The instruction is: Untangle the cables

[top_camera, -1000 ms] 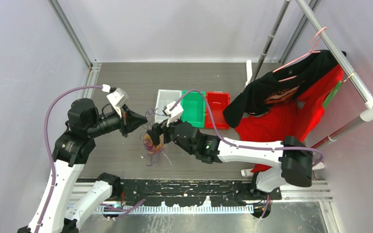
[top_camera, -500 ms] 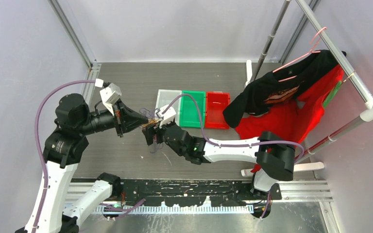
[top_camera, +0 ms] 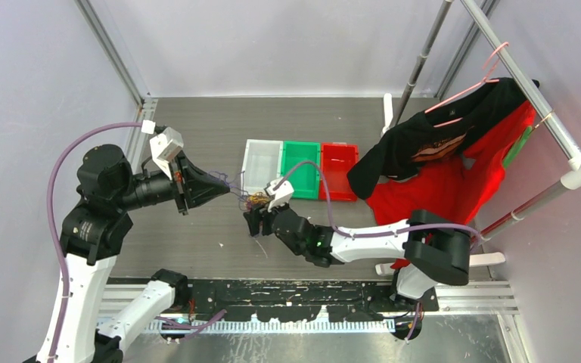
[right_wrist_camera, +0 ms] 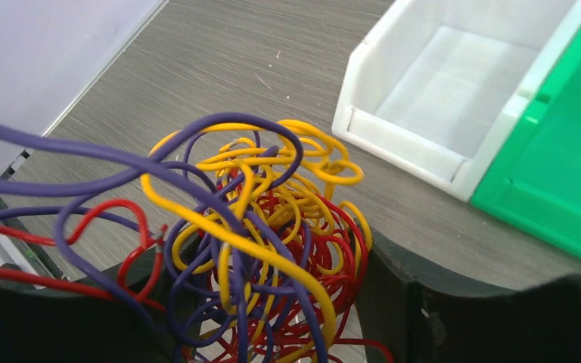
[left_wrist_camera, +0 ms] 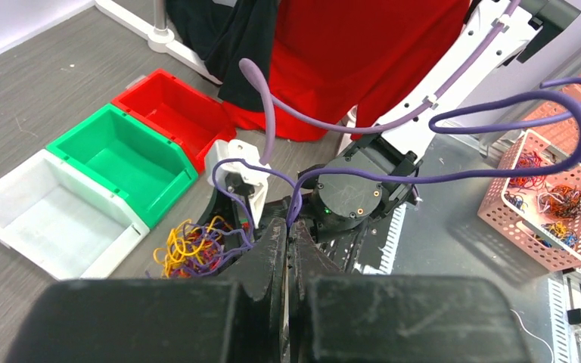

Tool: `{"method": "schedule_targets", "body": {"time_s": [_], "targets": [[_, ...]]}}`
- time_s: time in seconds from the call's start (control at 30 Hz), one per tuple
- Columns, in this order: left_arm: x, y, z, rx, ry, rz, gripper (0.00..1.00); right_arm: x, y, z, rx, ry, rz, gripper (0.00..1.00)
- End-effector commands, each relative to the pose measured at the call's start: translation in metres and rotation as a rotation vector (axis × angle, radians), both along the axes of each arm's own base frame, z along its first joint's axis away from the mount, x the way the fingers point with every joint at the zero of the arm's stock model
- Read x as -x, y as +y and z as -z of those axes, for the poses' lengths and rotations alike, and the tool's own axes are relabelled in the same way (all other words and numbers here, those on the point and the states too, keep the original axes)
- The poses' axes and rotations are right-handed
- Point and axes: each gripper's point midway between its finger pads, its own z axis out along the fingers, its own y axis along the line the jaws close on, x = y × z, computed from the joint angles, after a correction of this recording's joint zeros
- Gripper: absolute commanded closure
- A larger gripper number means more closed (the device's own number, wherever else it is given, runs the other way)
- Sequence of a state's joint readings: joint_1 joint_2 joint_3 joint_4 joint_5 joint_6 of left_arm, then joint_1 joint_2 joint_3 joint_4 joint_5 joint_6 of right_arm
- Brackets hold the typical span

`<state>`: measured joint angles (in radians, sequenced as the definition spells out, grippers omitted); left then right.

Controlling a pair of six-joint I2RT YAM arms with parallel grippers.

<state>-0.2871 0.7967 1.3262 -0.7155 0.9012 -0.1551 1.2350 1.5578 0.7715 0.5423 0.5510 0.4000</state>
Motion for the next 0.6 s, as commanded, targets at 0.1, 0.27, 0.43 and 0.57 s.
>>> {"method": "schedule_targets", "body": {"time_s": [0.1, 0.27, 0.43, 0.57], "targets": [[0.001, 0.01, -0.034, 0.003, -0.172, -0.067, 1.0, 0.008, -0.029, -0.009, -0.136, 0.041, 0.048, 0.4], [-0.026, 0.029, -0.04, -0.062, -0.272, -0.232, 1.0, 0.016, -0.053, 0.013, -0.128, 0.085, 0.074, 0.47], [-0.074, 0.064, -0.034, -0.192, -0.333, -0.493, 1.0, 0.02, -0.074, 0.03, -0.056, 0.121, 0.108, 0.55], [-0.088, 0.069, -0.021, -0.257, -0.371, -0.517, 1.0, 0.026, -0.084, 0.035, -0.042, 0.136, 0.102, 0.56]]}}
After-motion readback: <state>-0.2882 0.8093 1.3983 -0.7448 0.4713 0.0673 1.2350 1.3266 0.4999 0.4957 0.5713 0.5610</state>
